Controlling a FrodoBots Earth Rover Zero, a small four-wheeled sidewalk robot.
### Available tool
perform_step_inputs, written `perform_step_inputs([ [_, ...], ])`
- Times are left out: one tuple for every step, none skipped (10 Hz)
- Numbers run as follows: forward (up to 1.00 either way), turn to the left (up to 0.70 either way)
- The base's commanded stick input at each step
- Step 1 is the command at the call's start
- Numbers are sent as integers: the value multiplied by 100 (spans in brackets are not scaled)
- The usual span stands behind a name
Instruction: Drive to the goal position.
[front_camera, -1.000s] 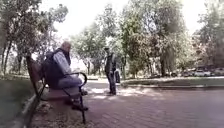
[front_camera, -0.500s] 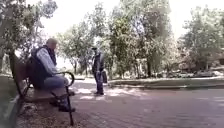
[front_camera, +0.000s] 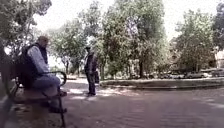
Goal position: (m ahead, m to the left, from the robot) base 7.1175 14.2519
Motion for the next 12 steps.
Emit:
perform_step_inputs([
  [70, 0],
  [70, 0],
  [70, 0],
  [70, 0],
  [70, 0],
  [70, 0],
  [70, 0],
  [70, 0],
  [70, 0],
  [69, 0],
  [67, 0],
  [68, 0],
])
